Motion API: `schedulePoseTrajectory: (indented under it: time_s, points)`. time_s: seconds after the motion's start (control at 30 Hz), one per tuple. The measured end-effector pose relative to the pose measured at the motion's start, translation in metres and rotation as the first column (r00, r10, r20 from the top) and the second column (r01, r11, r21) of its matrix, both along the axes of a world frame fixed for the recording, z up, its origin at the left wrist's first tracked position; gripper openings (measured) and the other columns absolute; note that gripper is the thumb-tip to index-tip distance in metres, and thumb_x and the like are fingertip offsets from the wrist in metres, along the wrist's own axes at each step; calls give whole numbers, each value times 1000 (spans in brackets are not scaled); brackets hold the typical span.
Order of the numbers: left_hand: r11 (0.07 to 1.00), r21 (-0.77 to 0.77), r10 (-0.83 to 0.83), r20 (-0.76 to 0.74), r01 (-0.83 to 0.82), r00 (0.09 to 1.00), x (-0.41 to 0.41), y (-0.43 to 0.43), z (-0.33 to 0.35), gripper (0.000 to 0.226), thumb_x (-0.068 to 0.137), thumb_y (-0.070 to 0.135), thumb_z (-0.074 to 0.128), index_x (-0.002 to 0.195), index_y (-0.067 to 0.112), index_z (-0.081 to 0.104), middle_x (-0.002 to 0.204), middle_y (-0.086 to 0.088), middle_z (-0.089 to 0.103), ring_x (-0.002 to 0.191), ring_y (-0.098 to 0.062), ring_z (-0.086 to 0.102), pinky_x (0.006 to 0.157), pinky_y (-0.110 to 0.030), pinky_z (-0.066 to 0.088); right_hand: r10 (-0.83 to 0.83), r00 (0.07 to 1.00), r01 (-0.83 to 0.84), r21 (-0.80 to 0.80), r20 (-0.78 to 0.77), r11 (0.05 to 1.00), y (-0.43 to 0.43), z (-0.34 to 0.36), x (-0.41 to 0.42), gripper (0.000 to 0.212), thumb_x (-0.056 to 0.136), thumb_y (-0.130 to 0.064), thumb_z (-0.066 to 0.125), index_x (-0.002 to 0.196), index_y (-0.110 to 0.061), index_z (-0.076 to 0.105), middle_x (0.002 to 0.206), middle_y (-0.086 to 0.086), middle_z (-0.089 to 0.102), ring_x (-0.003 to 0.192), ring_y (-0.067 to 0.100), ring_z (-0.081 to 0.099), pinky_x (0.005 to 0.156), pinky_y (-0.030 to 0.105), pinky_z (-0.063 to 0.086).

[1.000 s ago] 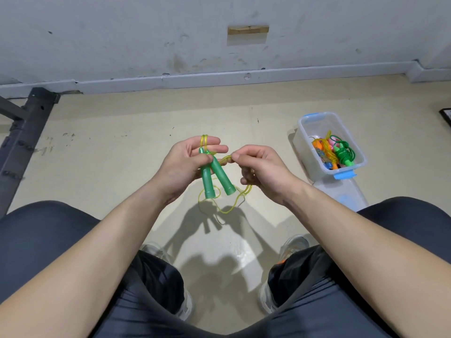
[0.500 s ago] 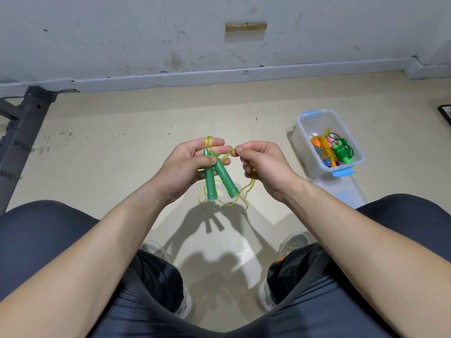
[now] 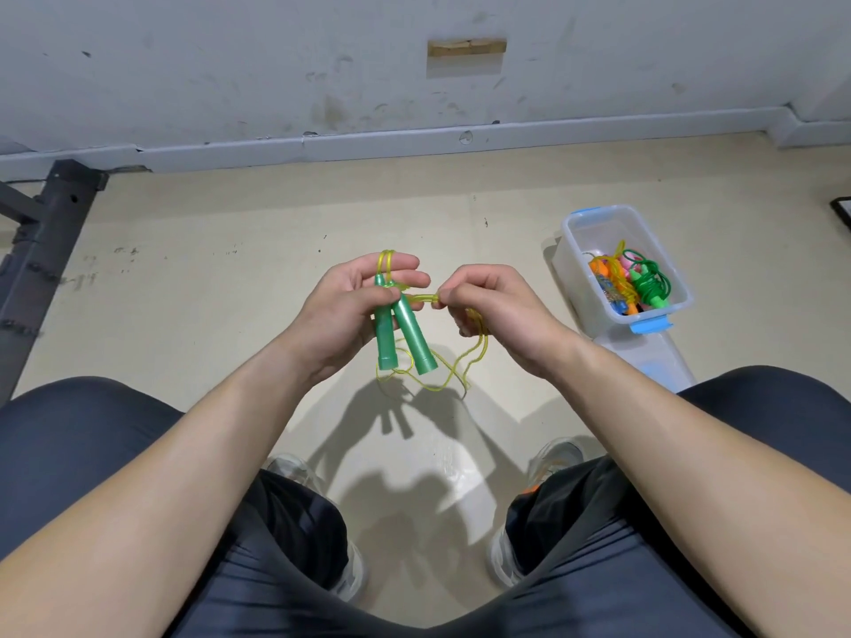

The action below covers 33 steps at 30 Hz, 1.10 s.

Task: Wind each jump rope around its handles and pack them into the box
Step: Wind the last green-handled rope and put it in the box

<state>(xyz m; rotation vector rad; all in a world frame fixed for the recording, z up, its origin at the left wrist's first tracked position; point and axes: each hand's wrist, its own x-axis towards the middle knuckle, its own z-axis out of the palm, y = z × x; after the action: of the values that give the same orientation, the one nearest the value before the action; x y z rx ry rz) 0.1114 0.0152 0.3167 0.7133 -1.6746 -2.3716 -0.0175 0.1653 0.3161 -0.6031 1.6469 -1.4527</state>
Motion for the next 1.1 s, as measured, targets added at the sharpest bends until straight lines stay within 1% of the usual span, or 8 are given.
schedulePoseTrajectory:
  time_s: [0.13, 0.3, 0.43, 0.6, 0.77, 0.87, 0.93, 1.1]
  points:
    - [999, 25, 33, -12, -33, 999, -1, 2, 0, 31, 93, -8, 43, 110, 8, 64, 87, -1, 70, 82, -23, 67, 84, -32, 53, 44, 999, -43, 70, -7, 997, 0, 0, -7, 23, 94, -2, 55, 77, -9, 70, 61, 5, 49, 55, 15, 40, 56, 27, 32]
    - [978, 39, -204, 5, 203, 979, 3, 1, 3, 31, 78, 2, 48, 102, 10, 67, 81, -3, 61, 77, -21, 60, 75, -30, 51, 14, 993, 12, 215, -120, 976, 0, -3, -21, 18, 94, -11, 63, 80, -13, 74, 56, -7, 52, 52, 11, 39, 55, 26, 32]
    - [948, -3, -317, 46, 317, 947, 4, 10, 0, 32, 75, 0, 48, 94, 12, 71, 77, -6, 59, 73, -20, 55, 71, -28, 49, 25, 1000, -26, 130, 14, 991, 0, 3, -22, 15, 96, -5, 60, 95, -3, 75, 67, 2, 60, 53, 13, 43, 55, 24, 36]
    - [946, -32, -320, 55, 322, 946, 5, 8, -1, 34, 80, -6, 45, 98, 8, 70, 78, -7, 58, 71, -19, 54, 69, -26, 50, 132, 990, -136, 111, 44, 984, 1, 12, -19, 22, 94, 1, 53, 102, 7, 72, 72, 8, 63, 57, 14, 47, 58, 26, 38]
    - [938, -71, -334, 62, 338, 940, 3, 8, 0, 34, 78, -6, 44, 100, 5, 68, 77, -7, 58, 71, -19, 54, 69, -26, 49, 173, 984, -167, 114, -46, 979, 4, 10, -13, 11, 95, -5, 66, 92, -8, 76, 66, -3, 65, 59, 8, 51, 59, 25, 40]
    - [928, -55, -365, 58, 368, 929, 3, 8, 0, 38, 84, -14, 39, 96, 7, 68, 77, -7, 60, 71, -20, 56, 70, -27, 49, 175, 981, -183, 89, 89, 979, 6, 12, -14, 7, 93, -4, 66, 90, -7, 71, 64, -3, 64, 58, 8, 53, 58, 22, 42]
    - [921, -13, -388, 34, 388, 921, 4, 8, 1, 38, 82, -11, 40, 91, 10, 70, 77, -7, 59, 72, -22, 56, 71, -27, 49, 167, 974, -178, 67, 152, 982, 7, 13, -12, 8, 93, -2, 65, 88, -6, 68, 61, -2, 63, 56, 8, 54, 57, 21, 43]
    - [968, 47, -250, 29, 248, 968, -1, 13, 3, 21, 85, 0, 51, 92, 9, 68, 78, -4, 56, 68, -19, 54, 65, -27, 47, 6, 1000, -5, 27, -19, 1000, 2, 4, -4, 9, 95, -3, 65, 88, -6, 70, 66, 2, 65, 61, 10, 60, 59, 24, 46]
